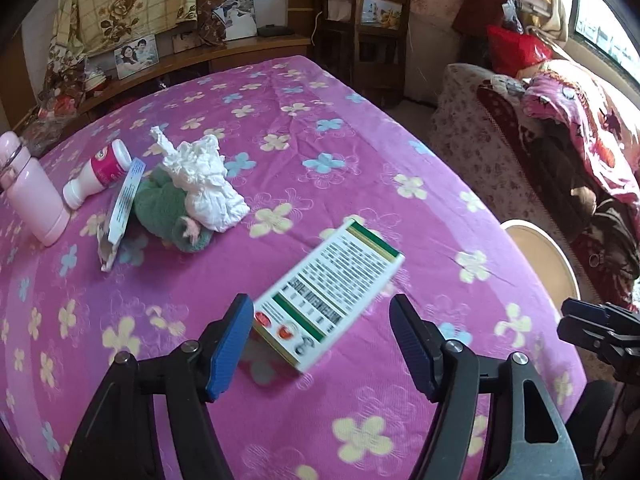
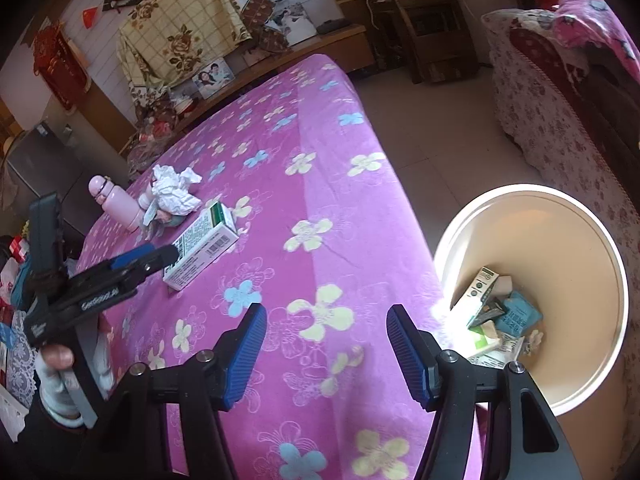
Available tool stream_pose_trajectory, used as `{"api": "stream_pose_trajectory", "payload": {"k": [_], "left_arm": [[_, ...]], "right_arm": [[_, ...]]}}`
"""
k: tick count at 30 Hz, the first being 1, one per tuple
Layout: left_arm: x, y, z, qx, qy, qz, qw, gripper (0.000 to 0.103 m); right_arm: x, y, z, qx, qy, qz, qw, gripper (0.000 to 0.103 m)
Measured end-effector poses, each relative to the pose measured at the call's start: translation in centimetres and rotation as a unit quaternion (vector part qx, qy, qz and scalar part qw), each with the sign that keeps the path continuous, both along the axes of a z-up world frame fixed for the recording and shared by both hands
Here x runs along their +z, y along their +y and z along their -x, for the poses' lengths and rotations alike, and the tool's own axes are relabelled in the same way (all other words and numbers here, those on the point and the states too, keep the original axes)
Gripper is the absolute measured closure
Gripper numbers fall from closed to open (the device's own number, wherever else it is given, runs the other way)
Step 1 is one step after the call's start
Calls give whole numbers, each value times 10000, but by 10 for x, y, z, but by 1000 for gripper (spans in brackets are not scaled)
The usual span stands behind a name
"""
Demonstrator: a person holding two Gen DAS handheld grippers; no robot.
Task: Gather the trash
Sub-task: 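Move both open grippers back over the table toward the remaining trash, then grasp the white Watermelon Frost box with the left gripper while the right grasps the tissue ball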
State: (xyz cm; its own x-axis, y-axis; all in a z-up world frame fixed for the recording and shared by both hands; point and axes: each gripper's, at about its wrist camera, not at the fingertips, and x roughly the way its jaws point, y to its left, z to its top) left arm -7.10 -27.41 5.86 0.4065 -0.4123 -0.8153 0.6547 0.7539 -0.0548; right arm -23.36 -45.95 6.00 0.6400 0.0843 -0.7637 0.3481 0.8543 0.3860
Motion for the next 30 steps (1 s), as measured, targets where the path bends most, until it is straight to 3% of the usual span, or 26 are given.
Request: {"api": "stream_pose_trajectory", "payload": {"k": [8, 16, 18, 24, 30], "left_arm": [[-20, -36, -1, -537, -410, -769, 9947, 31], [-25, -38, -6, -399, -288, -841, 9952, 33], [-22, -26, -6, -299, -361, -856, 9952, 37], [-4, 54, -21, 404, -304, -610, 9969, 38], [6, 125, -30, 853, -100, -421, 9954, 38]], "right_arm": [[-2, 3, -13, 121, 48, -21, 9999, 37], [-3, 14, -33, 293, 82, 28, 9995, 37], [-2, 18, -40, 347, 59, 18, 9994, 37], [2, 44, -73, 739, -29, -8, 9973, 37], [17, 93, -136, 1353, -360, 75, 9901, 37]]}}
